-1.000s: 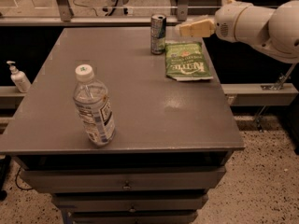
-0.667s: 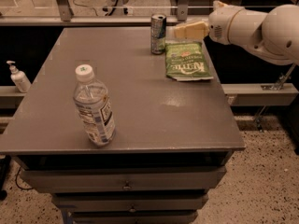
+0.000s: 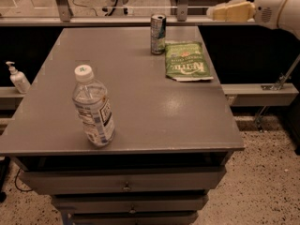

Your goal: Move redbull can near green jalapeno chip bag

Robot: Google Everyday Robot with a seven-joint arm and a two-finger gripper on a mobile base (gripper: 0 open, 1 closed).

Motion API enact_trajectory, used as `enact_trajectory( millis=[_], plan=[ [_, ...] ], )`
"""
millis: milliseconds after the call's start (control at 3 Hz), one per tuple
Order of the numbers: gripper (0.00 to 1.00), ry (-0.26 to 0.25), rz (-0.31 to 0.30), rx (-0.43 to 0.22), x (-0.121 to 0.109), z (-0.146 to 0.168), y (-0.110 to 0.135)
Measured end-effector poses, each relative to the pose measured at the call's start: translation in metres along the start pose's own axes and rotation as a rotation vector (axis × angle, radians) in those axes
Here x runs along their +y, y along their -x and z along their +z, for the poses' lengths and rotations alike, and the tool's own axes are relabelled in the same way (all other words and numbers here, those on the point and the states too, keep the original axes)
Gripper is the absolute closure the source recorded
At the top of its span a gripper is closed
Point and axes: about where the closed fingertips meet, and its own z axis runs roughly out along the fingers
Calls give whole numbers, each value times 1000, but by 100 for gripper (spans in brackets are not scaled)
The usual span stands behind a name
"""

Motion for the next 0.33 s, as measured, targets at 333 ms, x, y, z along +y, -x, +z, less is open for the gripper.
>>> enact_trajectory(
  millis=[333],
  plan=[
    [0,-9,-9,-10,-6,-5,7]
  ],
)
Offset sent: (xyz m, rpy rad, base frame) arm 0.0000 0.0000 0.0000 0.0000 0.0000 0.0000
